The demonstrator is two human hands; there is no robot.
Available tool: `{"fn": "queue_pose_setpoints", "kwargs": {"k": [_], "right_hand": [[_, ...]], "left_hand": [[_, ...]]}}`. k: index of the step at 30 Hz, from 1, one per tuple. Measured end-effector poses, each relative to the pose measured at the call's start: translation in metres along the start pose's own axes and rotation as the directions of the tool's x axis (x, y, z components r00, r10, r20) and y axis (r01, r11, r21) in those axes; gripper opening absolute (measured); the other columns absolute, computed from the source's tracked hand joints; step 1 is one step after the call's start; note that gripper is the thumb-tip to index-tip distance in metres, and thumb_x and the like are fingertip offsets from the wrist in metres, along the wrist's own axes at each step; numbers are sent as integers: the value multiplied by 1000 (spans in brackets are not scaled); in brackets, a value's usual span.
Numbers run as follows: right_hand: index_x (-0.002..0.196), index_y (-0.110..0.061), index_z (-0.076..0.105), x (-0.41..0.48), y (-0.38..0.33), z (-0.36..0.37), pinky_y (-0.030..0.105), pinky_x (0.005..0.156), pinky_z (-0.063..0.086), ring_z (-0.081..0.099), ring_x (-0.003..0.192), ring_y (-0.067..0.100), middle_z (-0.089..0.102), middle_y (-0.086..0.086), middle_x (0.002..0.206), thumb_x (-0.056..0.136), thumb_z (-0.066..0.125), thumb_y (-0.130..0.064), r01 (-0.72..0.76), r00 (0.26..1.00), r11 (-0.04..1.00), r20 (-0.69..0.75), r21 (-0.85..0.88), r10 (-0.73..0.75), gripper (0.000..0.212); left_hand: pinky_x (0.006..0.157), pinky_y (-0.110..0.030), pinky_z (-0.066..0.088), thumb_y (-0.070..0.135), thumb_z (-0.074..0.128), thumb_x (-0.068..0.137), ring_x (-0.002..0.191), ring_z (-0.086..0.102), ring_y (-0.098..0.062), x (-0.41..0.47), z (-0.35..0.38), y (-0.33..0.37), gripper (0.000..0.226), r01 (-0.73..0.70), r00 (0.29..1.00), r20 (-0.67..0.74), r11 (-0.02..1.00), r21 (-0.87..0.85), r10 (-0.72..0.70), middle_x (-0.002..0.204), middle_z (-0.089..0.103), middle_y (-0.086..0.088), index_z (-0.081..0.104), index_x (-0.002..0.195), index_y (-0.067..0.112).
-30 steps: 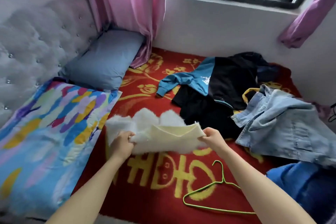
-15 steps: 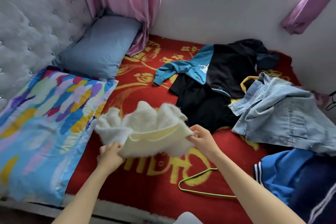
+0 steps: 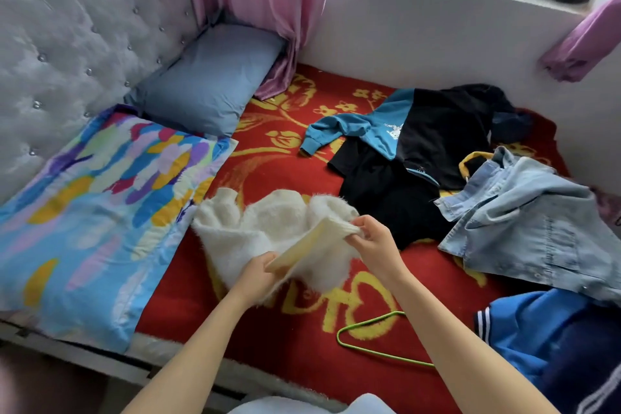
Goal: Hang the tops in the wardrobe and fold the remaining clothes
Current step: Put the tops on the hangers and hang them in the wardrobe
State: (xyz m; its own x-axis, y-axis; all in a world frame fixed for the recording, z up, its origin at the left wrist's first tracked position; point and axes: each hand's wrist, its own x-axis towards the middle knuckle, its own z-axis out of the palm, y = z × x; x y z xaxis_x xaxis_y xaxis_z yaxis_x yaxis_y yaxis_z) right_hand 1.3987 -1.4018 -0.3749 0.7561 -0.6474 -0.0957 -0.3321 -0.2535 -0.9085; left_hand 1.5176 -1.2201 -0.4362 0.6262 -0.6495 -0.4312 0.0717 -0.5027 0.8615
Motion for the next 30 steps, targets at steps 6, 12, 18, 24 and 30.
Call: {"fn": "queue_pose_setpoints", "kwargs": {"k": [6,12,18,24,30], "right_hand": [[81,-12,58,-2,10,-11,18,60,38,49,68,9,56,-2,73,85,60,-1,-68,991,997,-115,46,73,12],[94,-9,64,1,71,-22,28,69,43,57,87,22,63,1,84,83,63,-11,-322,942,937,-142,-135,303,11],[122,-9,58,-12,160,-60,27,85,41,55,113,26,61,10,120,88,55,-15,-634,766,722,-95,-277,636,35],[121,-7,58,-23,262,-100,31,92,41,53,117,31,59,13,124,90,54,-18,-748,634,568,-117,-343,765,33],[135,-8,43,-3,343,-114,37,100,38,43,127,34,48,15,137,93,50,-33,-686,624,498,-77,-531,778,50]], "left_hand": [[57,-18,39,14,67,85,65,53,-11,-4,-13,-25,6,50,980,-184,992,-114,-70,71,62,-3,70,82,9],[56,-18,37,14,72,81,52,50,-1,8,-9,-17,19,6,986,-168,999,-44,-13,51,58,11,67,63,18],[56,-30,28,34,68,81,55,40,-17,41,37,-12,36,-15,999,-44,942,335,32,50,40,4,54,53,17],[57,-32,17,25,65,87,55,27,-16,61,77,-21,50,12,985,-165,938,346,48,53,24,0,33,51,14],[62,-10,39,18,63,88,72,57,-2,59,106,-22,15,50,985,-171,957,286,-1,73,67,14,70,75,17]]}}
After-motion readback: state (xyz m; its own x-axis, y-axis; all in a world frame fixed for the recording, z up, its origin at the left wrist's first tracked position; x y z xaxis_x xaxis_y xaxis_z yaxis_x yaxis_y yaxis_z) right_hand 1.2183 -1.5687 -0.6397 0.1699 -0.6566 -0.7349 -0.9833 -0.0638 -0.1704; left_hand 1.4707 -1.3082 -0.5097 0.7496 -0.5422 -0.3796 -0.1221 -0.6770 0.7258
